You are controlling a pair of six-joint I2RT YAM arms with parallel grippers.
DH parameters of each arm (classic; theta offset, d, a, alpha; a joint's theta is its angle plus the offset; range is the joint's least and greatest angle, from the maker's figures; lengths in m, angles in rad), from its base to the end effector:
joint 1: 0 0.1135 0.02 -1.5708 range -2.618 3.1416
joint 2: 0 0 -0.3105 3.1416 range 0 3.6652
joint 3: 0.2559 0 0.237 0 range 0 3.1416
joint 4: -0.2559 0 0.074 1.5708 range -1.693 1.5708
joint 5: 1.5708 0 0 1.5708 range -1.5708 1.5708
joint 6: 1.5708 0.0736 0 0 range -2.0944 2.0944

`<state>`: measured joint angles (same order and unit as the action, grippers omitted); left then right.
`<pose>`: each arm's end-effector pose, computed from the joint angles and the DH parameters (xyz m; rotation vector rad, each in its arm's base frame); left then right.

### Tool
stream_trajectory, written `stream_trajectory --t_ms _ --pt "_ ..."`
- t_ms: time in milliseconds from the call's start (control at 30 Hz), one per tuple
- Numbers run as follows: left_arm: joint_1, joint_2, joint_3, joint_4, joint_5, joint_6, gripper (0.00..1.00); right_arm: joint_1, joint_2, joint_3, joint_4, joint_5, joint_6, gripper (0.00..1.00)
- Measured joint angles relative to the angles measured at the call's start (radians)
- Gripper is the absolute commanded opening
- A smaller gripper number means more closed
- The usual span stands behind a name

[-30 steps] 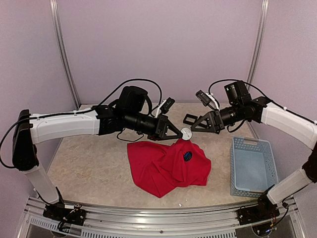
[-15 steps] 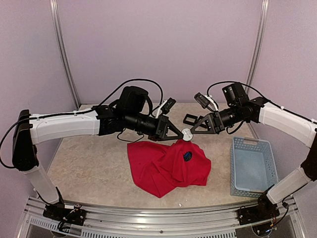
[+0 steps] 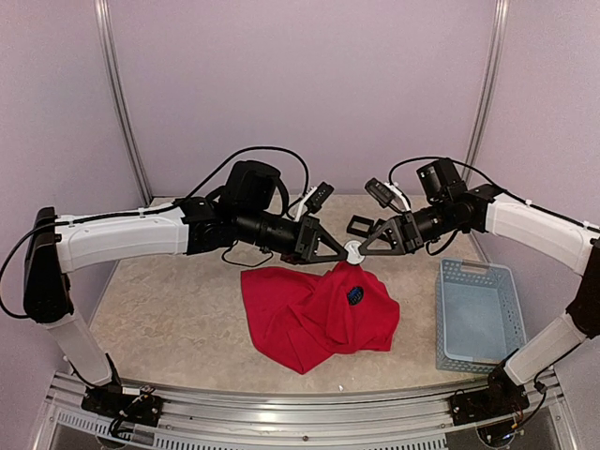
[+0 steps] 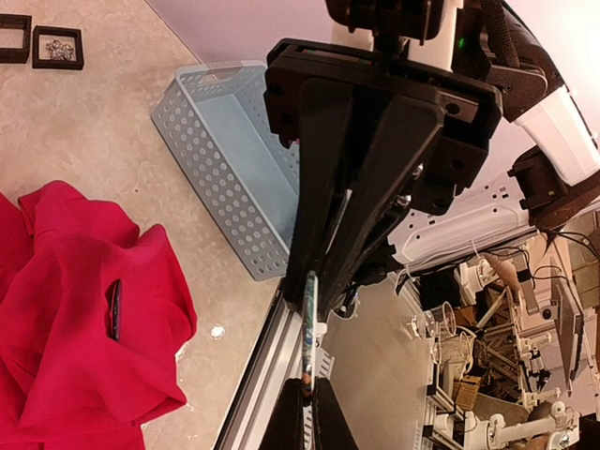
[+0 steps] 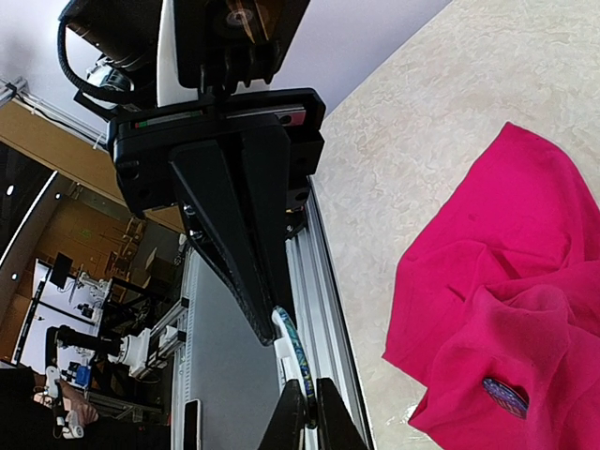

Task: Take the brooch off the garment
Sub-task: Pass from the left arm to the right

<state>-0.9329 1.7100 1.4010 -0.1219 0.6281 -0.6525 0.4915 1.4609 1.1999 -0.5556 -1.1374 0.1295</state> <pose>0.2160 -0.3640 0.3526 0.7848 2.1807 -1.5530 0.2284 0.1980 0.3445 -0.9696 2.1203 1.6490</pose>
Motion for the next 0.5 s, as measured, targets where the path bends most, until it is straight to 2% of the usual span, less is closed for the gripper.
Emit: stream_trajectory --t_ms 67,133,200,267,333,433,500 --pt "0.001 0.0 0.0 -0.007 -0.002 0.003 0.0 0.0 0.0 0.0 0.0 -0.01 0.004 0.0" --pt "0.002 0.0 0.0 -0.01 -0.004 0.005 0.12 0.0 0.0 0.0 0.002 -0.01 0.005 0.0" --pt "0.002 0.0 0.0 -0.011 -0.014 0.006 0.31 0.0 -0.003 0.0 0.008 0.003 0.008 0.0" --pt "0.002 0.0 0.0 -0.018 -0.031 0.008 0.56 0.002 -0.02 0.0 0.02 0.063 0.019 0.0" --pt "0.002 0.0 0.002 -0.029 -0.064 0.01 0.71 0.002 -0.055 0.0 0.038 0.154 0.026 0.0" --pt "0.002 0.0 0.001 -0.052 -0.147 0.013 0.8 0.002 -0.123 0.0 0.045 0.315 0.021 0.0" --pt "0.002 -0.008 -0.004 -0.064 -0.208 0.013 0.82 0.002 -0.164 0.011 0.029 0.436 0.002 0.0"
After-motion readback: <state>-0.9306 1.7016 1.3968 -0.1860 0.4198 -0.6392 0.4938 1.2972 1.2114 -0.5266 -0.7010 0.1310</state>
